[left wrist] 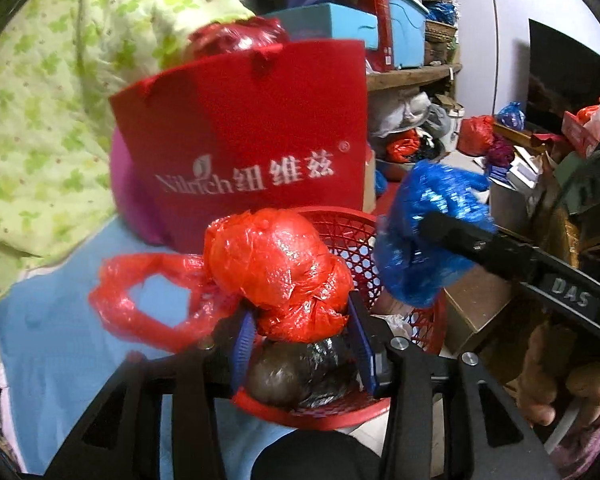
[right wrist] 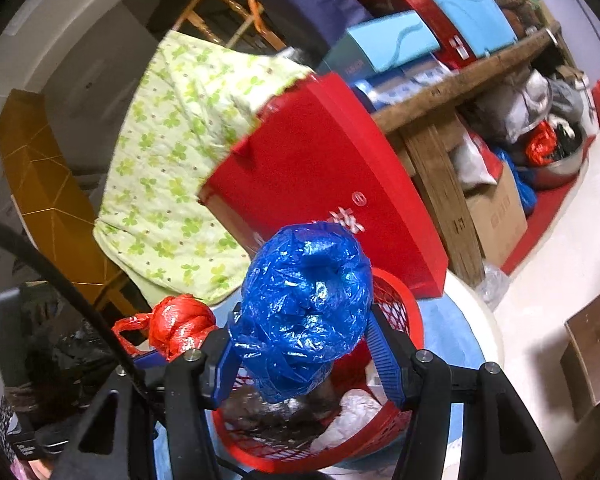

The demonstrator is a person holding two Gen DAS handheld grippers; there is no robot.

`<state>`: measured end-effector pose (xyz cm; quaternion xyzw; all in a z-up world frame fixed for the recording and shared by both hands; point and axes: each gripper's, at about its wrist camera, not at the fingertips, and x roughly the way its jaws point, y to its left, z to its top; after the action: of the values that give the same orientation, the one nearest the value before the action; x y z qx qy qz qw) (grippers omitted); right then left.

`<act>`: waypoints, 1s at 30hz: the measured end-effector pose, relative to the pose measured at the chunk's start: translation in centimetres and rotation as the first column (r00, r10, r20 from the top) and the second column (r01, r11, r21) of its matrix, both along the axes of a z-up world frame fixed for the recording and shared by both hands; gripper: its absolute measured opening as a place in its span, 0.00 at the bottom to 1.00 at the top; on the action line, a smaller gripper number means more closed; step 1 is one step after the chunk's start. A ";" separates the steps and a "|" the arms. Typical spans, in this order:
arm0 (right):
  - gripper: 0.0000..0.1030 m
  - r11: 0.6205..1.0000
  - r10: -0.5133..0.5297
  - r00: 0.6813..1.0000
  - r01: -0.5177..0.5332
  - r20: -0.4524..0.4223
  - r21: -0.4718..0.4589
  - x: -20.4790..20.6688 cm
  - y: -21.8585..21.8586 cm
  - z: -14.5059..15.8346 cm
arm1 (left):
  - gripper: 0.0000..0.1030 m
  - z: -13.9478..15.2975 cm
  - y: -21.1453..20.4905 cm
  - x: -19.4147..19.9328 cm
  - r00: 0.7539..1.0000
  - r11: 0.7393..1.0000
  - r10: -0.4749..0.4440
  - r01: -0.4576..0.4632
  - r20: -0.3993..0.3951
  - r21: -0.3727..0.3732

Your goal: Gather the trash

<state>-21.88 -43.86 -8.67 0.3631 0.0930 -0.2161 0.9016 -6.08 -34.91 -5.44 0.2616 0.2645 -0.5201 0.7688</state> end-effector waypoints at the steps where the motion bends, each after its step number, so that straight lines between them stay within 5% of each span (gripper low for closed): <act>1: 0.61 1.000 0.002 1.000 -0.002 -0.007 0.013 0.5 -0.4 -0.4 | 0.47 -0.3 -0.3 0.2 1.000 1.000 -0.004 0.004 -0.002 0.002; 7: 0.68 0.995 0.024 1.000 -0.025 0.010 0.099 2.4 -2.2 -2.0 | 0.64 -1.2 0.2 1.5 0.999 1.000 0.020 -0.020 -0.029 -0.016; 11: 0.70 0.993 0.042 0.998 -0.045 0.036 0.105 2.6 -1.8 -1.9 | 0.66 -0.9 1.6 2.0 0.999 0.998 0.047 -0.048 -0.025 -0.033; 28: 0.70 0.981 0.052 0.995 -0.068 -0.086 -0.184 0.8 8.3 4.4 | 0.69 2.2 11.1 1.9 0.957 0.958 0.274 -0.263 0.092 -0.115; 30: 0.70 0.973 0.053 0.992 -0.078 -0.117 -0.218 1.0 9.7 5.3 | 0.81 2.6 12.0 1.8 0.946 0.948 0.305 -0.291 0.107 -0.127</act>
<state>-20.87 -34.12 -3.40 0.2444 0.1299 -0.2150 0.9366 -4.27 -22.89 -2.79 0.2081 0.2231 -0.3940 0.8670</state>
